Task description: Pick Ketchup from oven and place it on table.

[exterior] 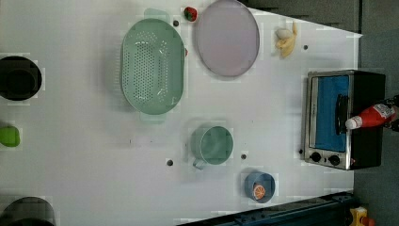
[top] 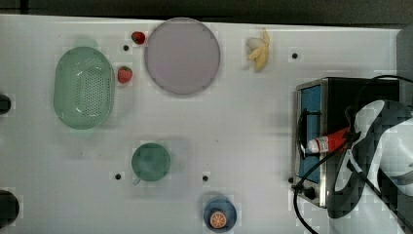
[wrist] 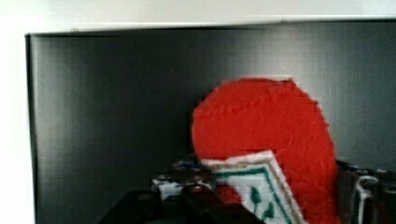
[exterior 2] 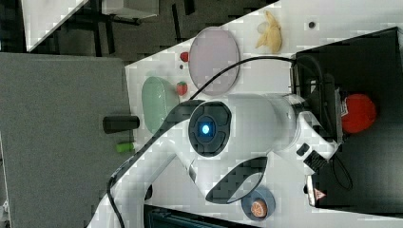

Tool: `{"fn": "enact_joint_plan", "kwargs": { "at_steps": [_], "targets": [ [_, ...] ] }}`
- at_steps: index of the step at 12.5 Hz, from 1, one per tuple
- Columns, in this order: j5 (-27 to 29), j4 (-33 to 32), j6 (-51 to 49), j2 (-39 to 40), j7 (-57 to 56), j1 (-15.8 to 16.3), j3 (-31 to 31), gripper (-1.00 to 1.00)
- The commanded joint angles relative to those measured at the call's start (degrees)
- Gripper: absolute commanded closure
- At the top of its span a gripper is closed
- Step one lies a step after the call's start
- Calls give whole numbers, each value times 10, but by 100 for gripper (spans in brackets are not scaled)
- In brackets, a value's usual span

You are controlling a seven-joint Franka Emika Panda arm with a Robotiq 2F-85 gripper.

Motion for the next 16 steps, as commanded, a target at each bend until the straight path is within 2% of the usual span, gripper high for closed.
{"fn": "enact_joint_plan", "kwargs": {
  "at_steps": [1,5,9,16],
  "targets": [
    [-9,53,-78,-48,0,35,1,-27],
    [-18,99,-166,-107,-3,97,23,-27],
    [-20,101,-193,-160,-3,153,71,-27],
    [-36,83,-249,-173,-3,205,153,-27]
  ]
}}
